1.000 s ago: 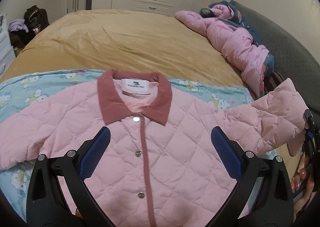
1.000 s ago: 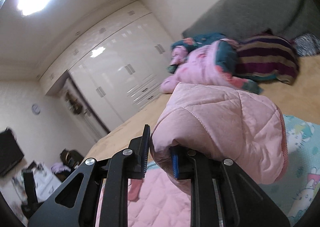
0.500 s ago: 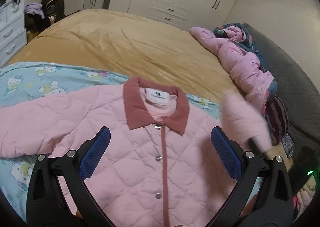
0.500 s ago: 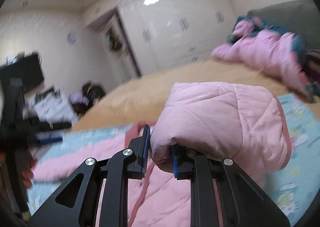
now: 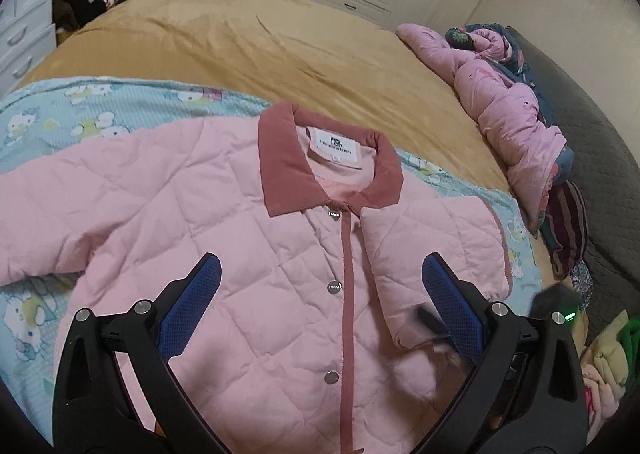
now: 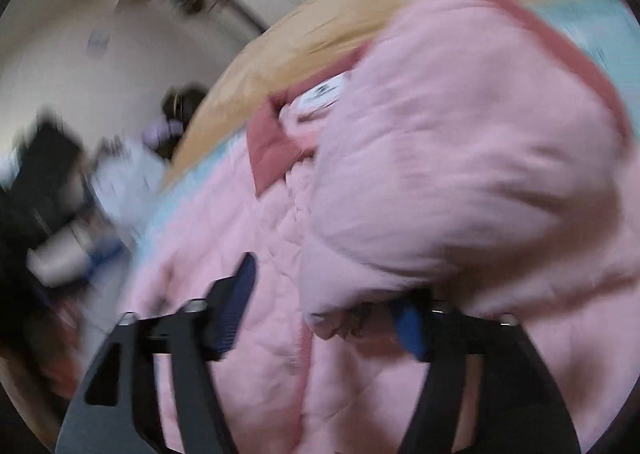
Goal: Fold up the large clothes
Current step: 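Grasp the sleeve cuff with the right gripper and lift it, then fold the sleeve across the jacket front and open the right gripper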
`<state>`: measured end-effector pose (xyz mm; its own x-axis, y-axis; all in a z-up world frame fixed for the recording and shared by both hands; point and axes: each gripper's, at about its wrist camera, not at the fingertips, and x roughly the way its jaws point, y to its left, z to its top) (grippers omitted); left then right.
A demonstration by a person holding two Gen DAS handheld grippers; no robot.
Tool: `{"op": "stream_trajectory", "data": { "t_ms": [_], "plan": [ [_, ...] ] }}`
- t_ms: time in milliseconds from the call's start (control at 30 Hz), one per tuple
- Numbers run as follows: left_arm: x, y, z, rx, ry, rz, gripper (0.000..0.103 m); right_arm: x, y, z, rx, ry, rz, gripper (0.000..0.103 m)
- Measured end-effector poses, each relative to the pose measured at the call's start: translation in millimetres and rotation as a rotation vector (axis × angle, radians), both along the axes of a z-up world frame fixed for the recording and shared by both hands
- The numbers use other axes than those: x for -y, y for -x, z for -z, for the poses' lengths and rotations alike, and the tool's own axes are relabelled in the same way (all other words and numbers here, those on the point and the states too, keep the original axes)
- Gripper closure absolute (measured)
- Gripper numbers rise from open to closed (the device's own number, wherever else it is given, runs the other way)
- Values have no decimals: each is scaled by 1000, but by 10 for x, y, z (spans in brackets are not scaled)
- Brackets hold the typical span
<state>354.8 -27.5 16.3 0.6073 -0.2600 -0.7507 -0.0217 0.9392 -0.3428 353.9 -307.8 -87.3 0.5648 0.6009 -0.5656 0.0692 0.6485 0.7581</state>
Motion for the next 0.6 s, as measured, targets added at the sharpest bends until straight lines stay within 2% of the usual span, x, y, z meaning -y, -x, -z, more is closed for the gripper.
{"op": "stream_trajectory", "data": {
  "t_ms": [33,67,133,200,233,267,367,467,600],
  "plan": [
    [5,-9,23,-4,0,-2,9,179,71,11,-18,-70,111,17],
    [16,-16,40,-7,1,-3,9,343,145,13,-24,-99,214,15],
    [37,-31,76,-17,17,1,9,487,175,-33,15,-45,263,16],
    [51,-28,92,-22,29,0,9,520,157,-22,35,-39,260,33],
    [56,-25,91,-23,32,1,9,511,149,-10,51,-70,250,56],
    [58,-21,87,-21,36,4,9,467,138,-27,69,-70,228,73],
    [23,-4,54,-14,40,-3,9,292,168,-224,164,-8,179,79],
    [-81,45,-30,7,68,-20,9,39,271,-545,293,38,71,80],
    [-279,114,-145,38,104,-60,9,-370,313,-675,346,116,-44,80]
  ]
}}
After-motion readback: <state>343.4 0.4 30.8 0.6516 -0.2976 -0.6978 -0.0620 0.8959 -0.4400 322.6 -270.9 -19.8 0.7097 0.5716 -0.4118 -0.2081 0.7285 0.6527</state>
